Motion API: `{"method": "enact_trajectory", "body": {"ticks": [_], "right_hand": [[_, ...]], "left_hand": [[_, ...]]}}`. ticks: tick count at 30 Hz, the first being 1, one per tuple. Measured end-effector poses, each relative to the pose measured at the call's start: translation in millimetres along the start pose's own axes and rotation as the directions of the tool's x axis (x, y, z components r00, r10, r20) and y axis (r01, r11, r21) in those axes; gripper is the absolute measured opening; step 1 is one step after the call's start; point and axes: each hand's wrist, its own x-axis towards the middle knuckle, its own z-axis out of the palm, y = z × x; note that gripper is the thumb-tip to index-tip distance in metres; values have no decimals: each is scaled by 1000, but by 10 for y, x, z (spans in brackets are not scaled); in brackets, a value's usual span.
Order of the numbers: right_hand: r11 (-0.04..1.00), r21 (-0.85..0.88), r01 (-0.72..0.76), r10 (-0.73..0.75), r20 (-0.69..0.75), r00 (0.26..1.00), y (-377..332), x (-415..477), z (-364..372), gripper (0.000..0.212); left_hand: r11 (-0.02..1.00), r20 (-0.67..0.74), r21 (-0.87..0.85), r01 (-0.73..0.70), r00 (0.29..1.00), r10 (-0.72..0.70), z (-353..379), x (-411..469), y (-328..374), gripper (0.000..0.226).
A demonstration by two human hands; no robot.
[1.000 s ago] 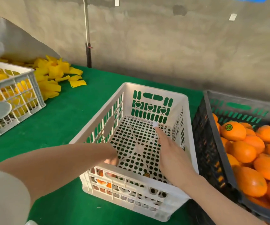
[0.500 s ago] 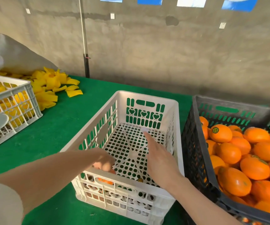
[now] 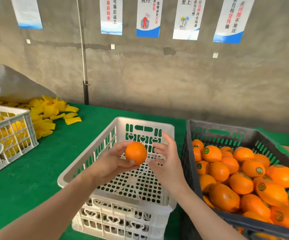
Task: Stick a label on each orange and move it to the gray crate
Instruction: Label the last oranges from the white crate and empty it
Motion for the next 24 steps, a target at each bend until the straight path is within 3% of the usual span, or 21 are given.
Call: {"method": "enact_trajectory", "body": {"ticks": [6,9,15,18,21,24], "right_hand": [[996,69,50,-49,-8,999,-244,-291,-511,79],[993,43,106,-103,-58,993,-305,-511,-831,77],[984,-46,170,-164,117,980,-331,-882,-1472,85],[993,-18,113,-108,180,978,-343,-952,-1711,83],[997,47,68,-73,115,991,-348,-1049,-1800,67],[975,221,-17,36,-84,996,-319,-1186,-1776,29]], "left_hand": [[982,138,-187,-18,989,44,694,-274,-4,78],[989,227,-146,24,974,10,1010,-382,-78,89],[988,233,-6,153,961,-148,1566,-461,-250,67],[973,319,-69,219,929,-186,1714,-498,-281,63],[921,337,-288,262,928,-159,1866,-533,-385,60],[848,235,-496,187,969,-76,2047,-552,-523,58]]}}
